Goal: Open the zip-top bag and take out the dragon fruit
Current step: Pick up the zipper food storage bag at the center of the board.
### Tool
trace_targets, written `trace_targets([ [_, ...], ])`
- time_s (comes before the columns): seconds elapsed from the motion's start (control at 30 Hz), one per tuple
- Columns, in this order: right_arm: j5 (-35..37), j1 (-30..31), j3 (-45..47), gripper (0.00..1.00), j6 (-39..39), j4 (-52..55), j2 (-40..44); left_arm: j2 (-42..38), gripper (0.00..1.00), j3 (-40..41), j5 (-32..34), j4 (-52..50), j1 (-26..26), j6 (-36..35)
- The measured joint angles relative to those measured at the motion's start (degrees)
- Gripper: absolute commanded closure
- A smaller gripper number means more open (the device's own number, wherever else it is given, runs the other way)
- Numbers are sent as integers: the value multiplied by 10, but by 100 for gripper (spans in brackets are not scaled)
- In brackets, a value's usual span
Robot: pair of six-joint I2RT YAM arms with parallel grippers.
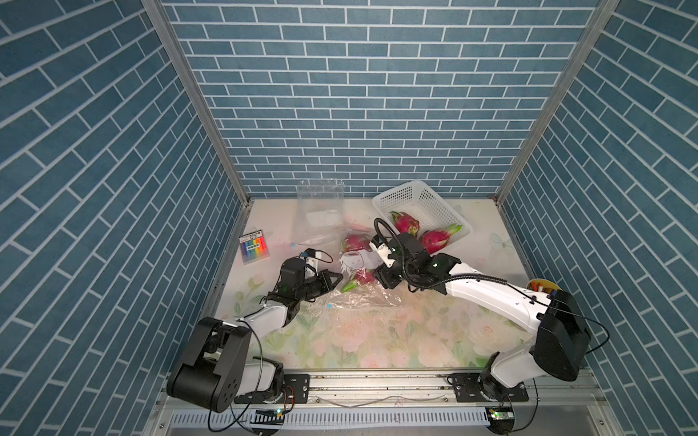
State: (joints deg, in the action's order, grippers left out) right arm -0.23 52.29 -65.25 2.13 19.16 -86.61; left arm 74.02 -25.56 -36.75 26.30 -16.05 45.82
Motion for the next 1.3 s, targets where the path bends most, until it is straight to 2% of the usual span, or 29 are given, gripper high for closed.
trace_targets([
  [0.23,3,51,16,36,-113,-53,0,21,92,-79,-10,6,0,86],
  [0.43,34,88,34,36,-175,-96,-1,68,92,-95,-35,42,0,158],
  [0.73,76,123,54,36,-206,-160,-38,69,92,-100,-42,55,0,196],
  [0.87,131,129,57,39,-213,-197,-78,67,91,-100,-43,57,0,206],
  [1.07,218,130,57,65,-233,-242,-113,58,91,-95,-45,63,0,217],
  [1.17,234,130,57,77,-233,-257,-112,54,91,-89,-45,69,0,219],
  [1.3,234,130,57,98,-228,-256,-107,54,91,-87,-45,75,0,219],
])
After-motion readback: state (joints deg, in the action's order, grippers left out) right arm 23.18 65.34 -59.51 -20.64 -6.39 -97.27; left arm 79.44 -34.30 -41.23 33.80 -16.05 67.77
